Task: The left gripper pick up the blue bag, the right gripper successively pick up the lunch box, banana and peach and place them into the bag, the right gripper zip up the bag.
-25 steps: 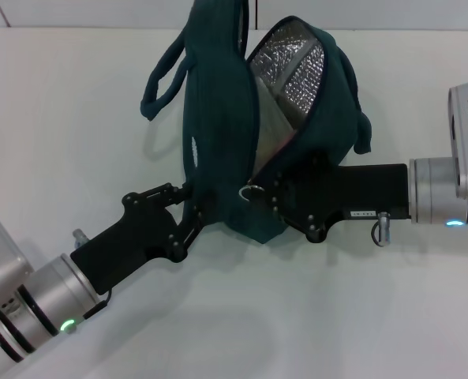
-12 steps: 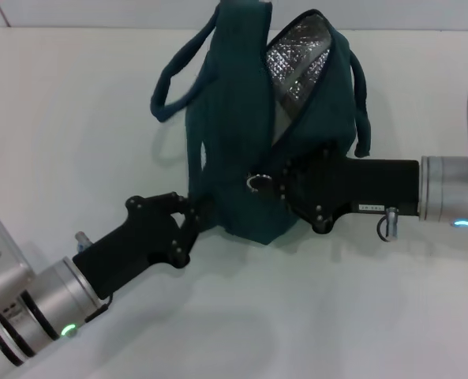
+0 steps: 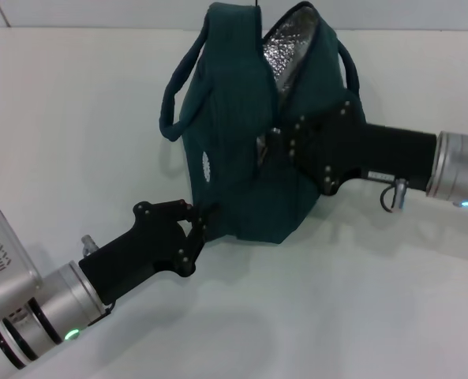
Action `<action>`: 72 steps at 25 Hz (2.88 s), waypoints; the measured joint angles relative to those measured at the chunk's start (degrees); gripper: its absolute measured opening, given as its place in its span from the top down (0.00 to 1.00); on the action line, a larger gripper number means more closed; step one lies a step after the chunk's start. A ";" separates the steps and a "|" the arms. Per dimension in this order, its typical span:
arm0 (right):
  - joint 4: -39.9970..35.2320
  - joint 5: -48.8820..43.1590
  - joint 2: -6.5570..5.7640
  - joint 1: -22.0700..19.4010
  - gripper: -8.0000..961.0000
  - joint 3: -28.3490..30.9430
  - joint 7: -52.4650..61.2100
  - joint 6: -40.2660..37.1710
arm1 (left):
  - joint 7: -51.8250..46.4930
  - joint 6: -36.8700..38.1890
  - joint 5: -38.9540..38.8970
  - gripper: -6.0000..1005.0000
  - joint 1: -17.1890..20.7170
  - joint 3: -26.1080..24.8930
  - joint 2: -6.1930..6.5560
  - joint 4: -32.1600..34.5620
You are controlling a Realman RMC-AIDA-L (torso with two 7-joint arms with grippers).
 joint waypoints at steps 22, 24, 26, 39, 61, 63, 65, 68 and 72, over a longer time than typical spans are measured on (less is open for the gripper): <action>7.35 22.28 0.10 -0.77 0.97 -1.90 -12.33 -8.69 | -0.05 5.10 4.24 0.90 -0.22 0.00 0.00 0.26; 7.35 22.46 0.10 -0.86 0.97 -2.73 -12.34 -8.71 | -0.23 7.52 4.30 0.89 -0.48 -0.06 0.00 0.11; 7.35 22.71 0.10 -0.99 0.97 -3.41 -12.35 -8.72 | -0.31 9.46 4.21 0.89 -0.88 -0.29 0.00 -0.15; 7.39 23.90 0.10 -1.41 0.97 -5.48 -12.43 -10.01 | -6.25 14.30 2.42 0.71 -4.31 -2.20 0.00 -0.40; 7.41 25.41 0.10 -1.21 0.97 -7.06 -13.39 -9.61 | -7.34 14.95 2.87 0.57 -7.69 -4.74 0.00 -0.58; 7.41 25.50 0.10 -1.19 0.97 -7.12 -13.74 -9.61 | -7.32 14.84 2.87 0.57 -7.85 -4.82 0.00 -0.57; 7.41 25.75 0.10 -1.21 0.97 -7.17 -13.90 -9.61 | -7.29 14.60 2.87 0.58 -8.18 -4.90 0.00 -0.57; 7.41 26.00 0.10 -1.22 0.97 -7.21 -13.91 -9.59 | -6.67 13.43 2.87 0.58 -8.60 -4.95 0.00 -0.57; 7.41 26.06 0.10 -1.16 0.97 -7.21 -13.92 -9.55 | -5.19 11.93 2.67 0.58 -8.70 -4.98 0.00 -0.57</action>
